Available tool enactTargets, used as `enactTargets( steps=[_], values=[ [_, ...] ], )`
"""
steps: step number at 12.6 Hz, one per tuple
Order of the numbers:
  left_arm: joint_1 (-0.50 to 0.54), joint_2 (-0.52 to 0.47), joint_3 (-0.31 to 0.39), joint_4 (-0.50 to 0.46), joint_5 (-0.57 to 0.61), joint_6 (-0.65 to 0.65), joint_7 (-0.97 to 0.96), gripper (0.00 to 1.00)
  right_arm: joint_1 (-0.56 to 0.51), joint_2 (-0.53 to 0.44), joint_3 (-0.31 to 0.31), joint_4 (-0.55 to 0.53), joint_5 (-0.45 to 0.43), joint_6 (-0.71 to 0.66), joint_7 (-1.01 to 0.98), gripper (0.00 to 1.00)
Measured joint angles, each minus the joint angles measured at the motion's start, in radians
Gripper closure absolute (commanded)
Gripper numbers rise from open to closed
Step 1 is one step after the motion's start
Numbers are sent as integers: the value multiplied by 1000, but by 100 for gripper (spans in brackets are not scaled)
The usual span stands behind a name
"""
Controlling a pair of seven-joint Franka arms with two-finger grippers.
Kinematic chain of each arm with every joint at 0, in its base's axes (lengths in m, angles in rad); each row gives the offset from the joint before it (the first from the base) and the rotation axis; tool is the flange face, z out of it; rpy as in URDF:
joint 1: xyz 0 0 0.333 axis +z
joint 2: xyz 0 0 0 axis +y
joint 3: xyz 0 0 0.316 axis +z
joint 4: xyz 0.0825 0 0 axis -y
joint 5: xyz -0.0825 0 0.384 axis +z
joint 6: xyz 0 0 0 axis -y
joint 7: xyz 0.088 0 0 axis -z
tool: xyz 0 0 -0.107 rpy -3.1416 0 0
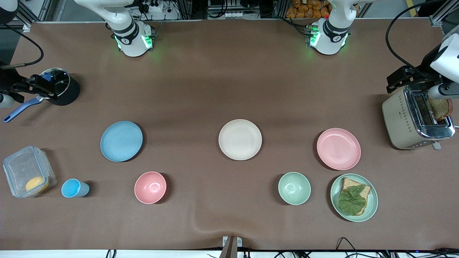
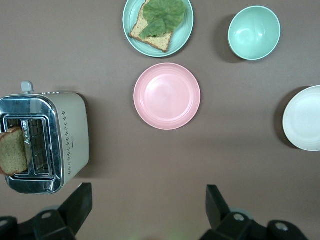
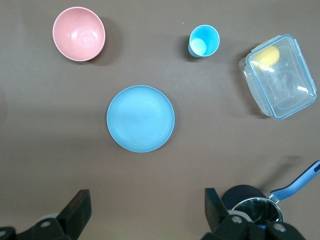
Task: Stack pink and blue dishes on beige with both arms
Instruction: 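Reach the left gripper to the pink plate while the right gripper reaches blue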
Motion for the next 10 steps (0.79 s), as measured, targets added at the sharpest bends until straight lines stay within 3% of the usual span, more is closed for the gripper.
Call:
enactTargets(
  steps=[4, 7, 10],
  values=[
    [3, 7, 6, 0, 5, -5, 4, 0, 0, 0, 0, -2, 0, -1, 0, 0],
    [21, 69, 10, -11, 13, -6, 17, 0, 0, 0, -1, -23, 0, 0, 0, 0],
    [75, 164, 13, -110, 17, 165, 17, 0, -1, 2, -3, -61, 0, 10, 1, 0]
  ],
)
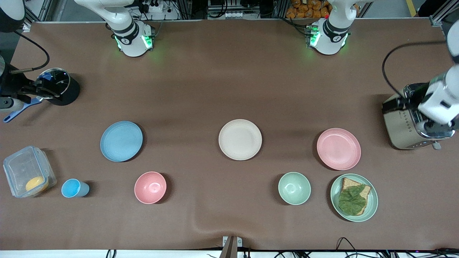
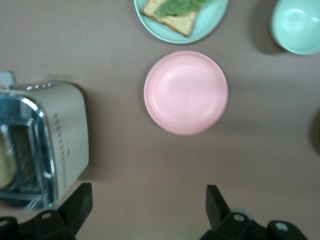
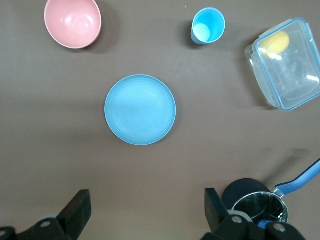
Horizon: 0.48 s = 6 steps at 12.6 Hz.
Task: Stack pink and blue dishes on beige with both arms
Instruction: 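Reach the left gripper to the pink plate while the right gripper reaches blue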
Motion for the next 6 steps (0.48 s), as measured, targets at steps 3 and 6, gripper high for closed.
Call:
enactTargets(
  steps=[3, 6],
  values=[
    [43, 52, 1, -208, 1, 247, 1, 0, -1, 38, -2, -74, 0, 66, 0, 0],
    [50, 151, 2, -303, 1, 383, 1, 0, -2, 136, -2, -153, 1, 168, 2, 0]
  ],
)
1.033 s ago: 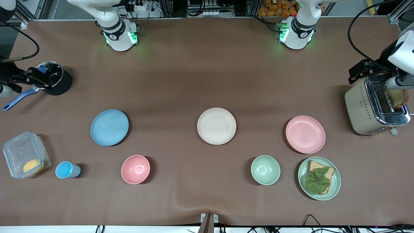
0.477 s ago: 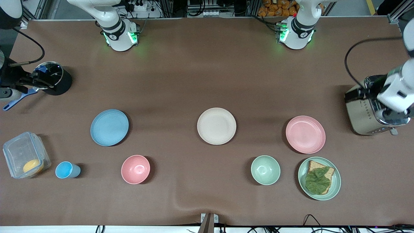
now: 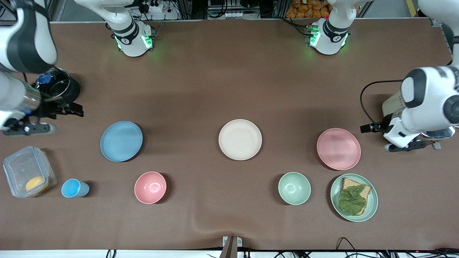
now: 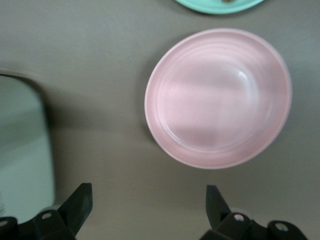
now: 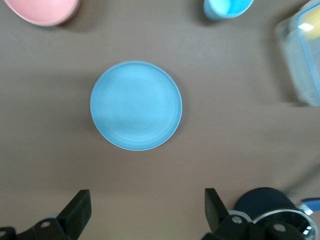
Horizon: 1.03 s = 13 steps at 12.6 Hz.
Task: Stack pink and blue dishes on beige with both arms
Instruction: 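Reach the left gripper to the pink plate while the right gripper reaches blue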
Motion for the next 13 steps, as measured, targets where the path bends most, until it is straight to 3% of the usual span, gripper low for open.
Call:
enactTargets(
  steps=[5, 11, 13],
  values=[
    [51, 190, 1, -9, 1, 200, 1, 0, -72, 186, -2, -16, 62, 103, 3, 0],
    [52, 202, 0, 2, 1, 205, 1, 13, -75, 365, 3, -19, 68, 252, 3, 0],
    [66, 207, 1, 2, 1, 212, 1, 22, -76, 404, 2, -26, 68, 273, -12, 0]
  ],
)
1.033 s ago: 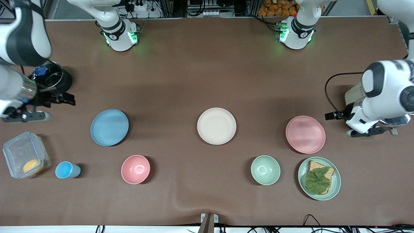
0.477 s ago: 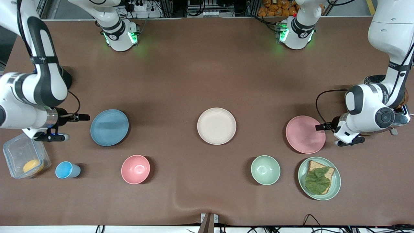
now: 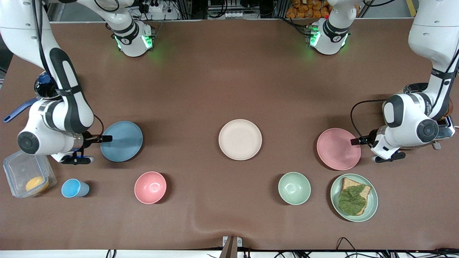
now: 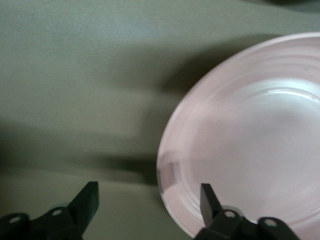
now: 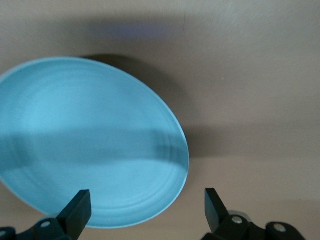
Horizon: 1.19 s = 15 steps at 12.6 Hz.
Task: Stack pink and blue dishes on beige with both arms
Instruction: 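Reach the left gripper to the pink plate while the right gripper reaches blue, then grip the pink plate with the left gripper while the right gripper grips blue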
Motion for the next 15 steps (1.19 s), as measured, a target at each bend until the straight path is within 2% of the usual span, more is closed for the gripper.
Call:
enactTargets(
  steps=[2, 5, 6, 7, 9, 11, 15],
  values=[
    [12, 8, 0, 0, 0, 9, 0, 31, -10, 11, -3, -63, 0, 116, -25, 0],
    [13, 13, -3, 0, 0, 11, 0, 37, -47, 12, -4, -153, 0, 241, -107, 0],
    [11, 14, -4, 0, 0, 12, 0, 41, -62, 12, -5, -159, 0, 250, -121, 75],
    [9, 16, -5, 1, 0, 12, 0, 46, -71, 12, -5, -160, 0, 254, -128, 100],
    [5, 20, -5, 1, 0, 13, 0, 64, -73, 3, -3, -159, 1, 254, -128, 100],
    [5, 24, -5, 4, 0, 14, 0, 99, -72, -4, 4, -158, 2, 250, -128, 100],
    [5, 22, -8, 22, 0, 12, 0, 100, -72, -19, 17, -155, 5, 235, -128, 100]
  ],
)
